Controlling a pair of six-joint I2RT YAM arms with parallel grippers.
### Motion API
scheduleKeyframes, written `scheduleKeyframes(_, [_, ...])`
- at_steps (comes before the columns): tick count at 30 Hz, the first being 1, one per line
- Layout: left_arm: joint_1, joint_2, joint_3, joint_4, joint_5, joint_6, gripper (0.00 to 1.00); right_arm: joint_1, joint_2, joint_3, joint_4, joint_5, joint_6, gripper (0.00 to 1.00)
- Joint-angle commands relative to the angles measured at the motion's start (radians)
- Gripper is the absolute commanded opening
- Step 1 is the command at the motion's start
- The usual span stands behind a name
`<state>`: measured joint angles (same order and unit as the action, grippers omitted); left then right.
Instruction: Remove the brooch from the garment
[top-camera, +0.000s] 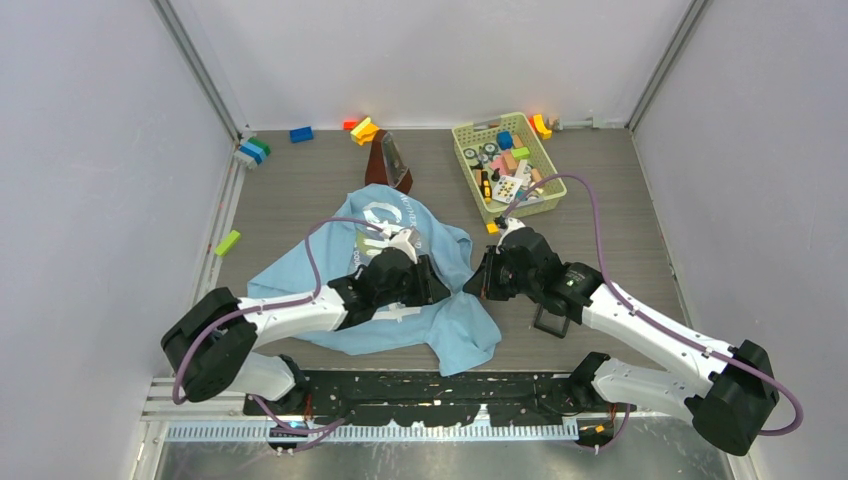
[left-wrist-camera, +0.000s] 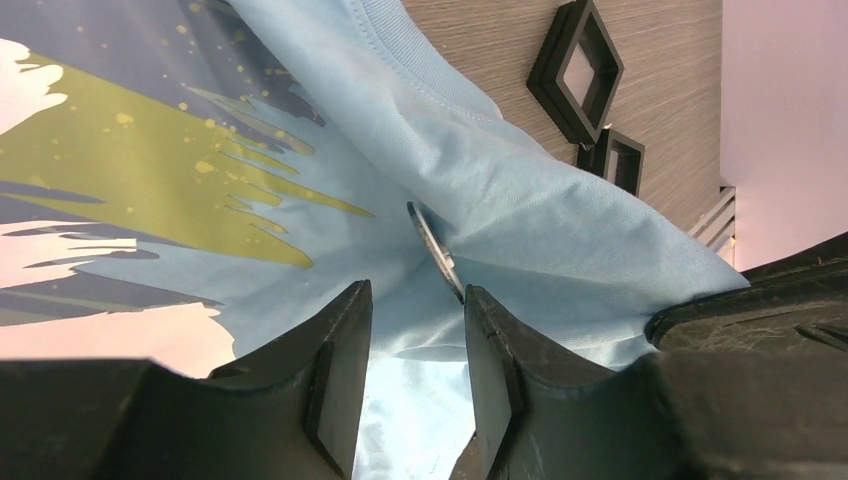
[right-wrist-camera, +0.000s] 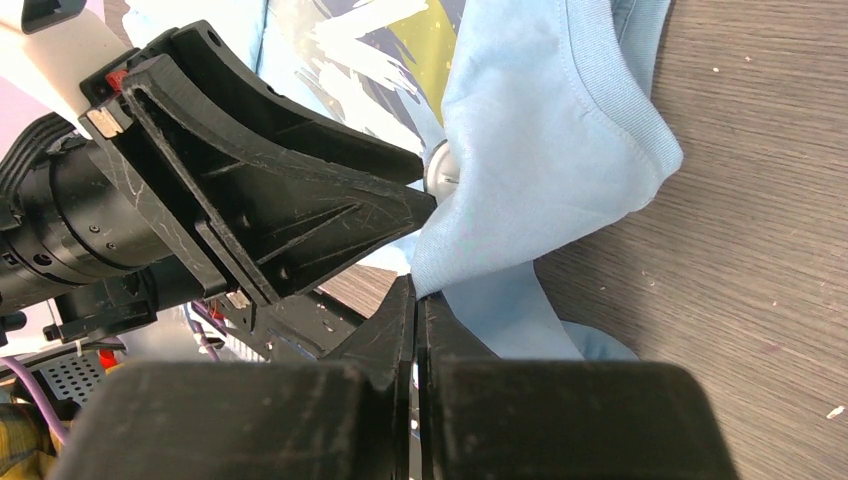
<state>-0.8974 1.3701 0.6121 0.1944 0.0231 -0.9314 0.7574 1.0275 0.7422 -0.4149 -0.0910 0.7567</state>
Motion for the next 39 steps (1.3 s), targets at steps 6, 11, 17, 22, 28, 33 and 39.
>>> scheduleKeyframes(6, [-0.003, -0.045, 0.008, 0.022, -0.032, 0.008, 0.40, 0.003, -0.009, -0.003, 0.059, -0.003, 0.008, 0.01])
scheduleKeyframes(11, [-0.003, 0.006, 0.022, 0.060, 0.009, 0.005, 0.32, 0.003, -0.006, -0.002, 0.063, -0.007, 0.012, 0.00])
scheduleKeyframes(17, [-0.003, 0.035, 0.025, 0.079, 0.015, 0.004, 0.29, 0.003, -0.010, -0.004, 0.061, -0.007, 0.013, 0.01])
scheduleKeyframes(22, [-0.003, 0.019, 0.037, 0.052, 0.044, 0.044, 0.01, 0.003, -0.014, -0.007, 0.053, 0.011, 0.009, 0.01])
scheduleKeyframes(28, [0.021, -0.010, 0.158, -0.233, 0.099, 0.173, 0.00, 0.003, -0.019, -0.004, 0.023, 0.053, -0.016, 0.01])
scheduleKeyframes(33, [0.030, -0.013, 0.301, -0.508, 0.104, 0.287, 0.00, 0.003, -0.003, 0.022, 0.003, 0.085, -0.048, 0.01])
scheduleKeyframes(39, [0.034, 0.104, 0.527, -0.845, 0.202, 0.440, 0.00, 0.003, 0.092, 0.122, -0.035, 0.056, -0.168, 0.01])
